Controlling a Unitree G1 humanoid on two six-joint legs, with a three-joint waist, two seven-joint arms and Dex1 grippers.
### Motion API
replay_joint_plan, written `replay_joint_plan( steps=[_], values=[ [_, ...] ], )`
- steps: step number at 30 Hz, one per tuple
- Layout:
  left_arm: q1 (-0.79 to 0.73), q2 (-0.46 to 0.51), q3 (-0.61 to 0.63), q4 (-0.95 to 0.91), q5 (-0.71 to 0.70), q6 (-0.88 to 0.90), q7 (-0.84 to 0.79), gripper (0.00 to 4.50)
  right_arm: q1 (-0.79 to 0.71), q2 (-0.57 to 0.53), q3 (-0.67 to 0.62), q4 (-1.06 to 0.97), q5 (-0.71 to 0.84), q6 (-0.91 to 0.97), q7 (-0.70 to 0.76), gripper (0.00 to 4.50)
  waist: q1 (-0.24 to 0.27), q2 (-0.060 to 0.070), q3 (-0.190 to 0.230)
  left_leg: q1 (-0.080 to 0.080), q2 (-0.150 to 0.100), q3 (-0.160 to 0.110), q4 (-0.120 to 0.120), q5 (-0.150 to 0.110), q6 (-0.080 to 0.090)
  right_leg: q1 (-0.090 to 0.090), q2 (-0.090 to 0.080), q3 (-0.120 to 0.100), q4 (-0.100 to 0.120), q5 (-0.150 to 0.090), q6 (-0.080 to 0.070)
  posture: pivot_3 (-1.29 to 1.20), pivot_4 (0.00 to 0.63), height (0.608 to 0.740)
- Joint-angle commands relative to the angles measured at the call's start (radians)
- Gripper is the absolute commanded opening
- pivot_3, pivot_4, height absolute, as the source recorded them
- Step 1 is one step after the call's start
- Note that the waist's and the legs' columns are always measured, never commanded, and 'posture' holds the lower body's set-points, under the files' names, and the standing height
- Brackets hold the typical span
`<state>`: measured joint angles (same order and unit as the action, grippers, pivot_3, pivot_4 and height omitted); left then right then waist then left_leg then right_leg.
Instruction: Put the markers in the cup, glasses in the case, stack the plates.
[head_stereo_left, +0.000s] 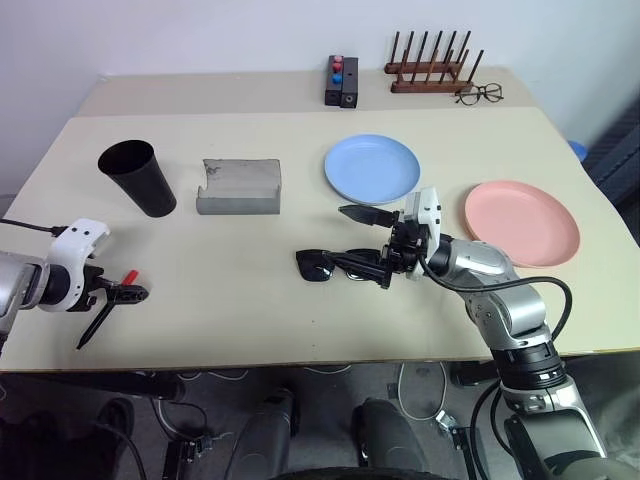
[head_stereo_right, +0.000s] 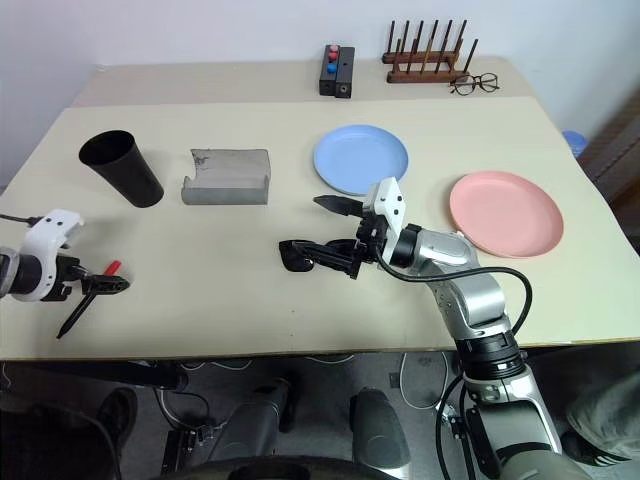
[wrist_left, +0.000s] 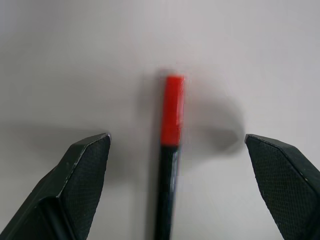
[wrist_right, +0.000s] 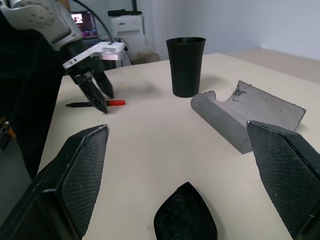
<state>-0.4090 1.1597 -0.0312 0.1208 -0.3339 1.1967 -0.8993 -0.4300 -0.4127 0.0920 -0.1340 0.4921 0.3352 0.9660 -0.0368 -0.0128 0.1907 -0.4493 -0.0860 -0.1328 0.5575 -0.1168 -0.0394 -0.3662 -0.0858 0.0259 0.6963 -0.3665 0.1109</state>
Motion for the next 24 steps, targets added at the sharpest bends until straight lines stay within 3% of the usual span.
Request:
replay_joint_plan(
  steps=[1,4,10,18,21,24],
  values=[
    [-0.035,0.023,-0.047,0.025,0.022,-0.006,-0.029,4.21,0.004,0.001,-0.012,-0.036,0.001,-0.017,-0.007,4.5,0.0,0.0,0.0,0.0,0.0,0.0,0.0,0.0,0.0,0.0,0.0,0.0,0.0,0.0,0.0,0.0,0.15,0.737],
    [-0.054,0.019,-0.074,0.05,0.034,-0.023,-0.045,3.2,0.008,-0.001,-0.012,-0.04,0.0,-0.017,-0.013,4.5,-0.001,0.0,0.0,0.0,0.0,0.0,0.0,0.0,0.0,0.0,0.0,0.0,0.0,0.0,0.0,0.0,0.15,0.737],
    [-0.076,0.006,-0.085,0.077,0.052,-0.044,-0.051,0.08,0.016,-0.006,-0.017,-0.046,-0.001,-0.016,-0.021,4.5,-0.001,0.0,0.0,0.0,0.0,0.0,0.0,0.001,0.002,0.0,0.0,0.0,0.0,0.0,0.0,0.0,0.15,0.737],
    [-0.094,-0.023,0.04,-0.018,0.002,-0.038,-0.016,0.02,0.004,-0.029,-0.038,-0.027,0.026,-0.002,0.016,4.5,0.002,-0.001,0.0,-0.001,0.0,0.0,0.0,0.001,0.002,0.0,0.0,0.0,0.0,0.0,0.0,0.0,0.15,0.737],
    [-0.131,-0.066,0.127,-0.081,-0.036,-0.029,0.021,0.02,-0.009,-0.036,-0.053,-0.01,0.034,-0.006,0.03,4.5,0.005,-0.002,0.001,-0.002,0.0,-0.001,0.001,0.001,0.002,0.0,0.0,-0.001,0.0,0.0,0.0,0.0,0.15,0.737],
    [-0.189,-0.183,0.257,-0.084,-0.052,-0.208,0.112,0.02,-0.042,-0.002,-0.086,0.01,0.064,-0.008,0.003,4.5,0.006,-0.002,0.001,-0.002,0.0,-0.001,0.001,0.001,0.002,-0.001,0.0,-0.001,-0.001,0.0,0.0,0.0,0.15,0.737]
  ],
)
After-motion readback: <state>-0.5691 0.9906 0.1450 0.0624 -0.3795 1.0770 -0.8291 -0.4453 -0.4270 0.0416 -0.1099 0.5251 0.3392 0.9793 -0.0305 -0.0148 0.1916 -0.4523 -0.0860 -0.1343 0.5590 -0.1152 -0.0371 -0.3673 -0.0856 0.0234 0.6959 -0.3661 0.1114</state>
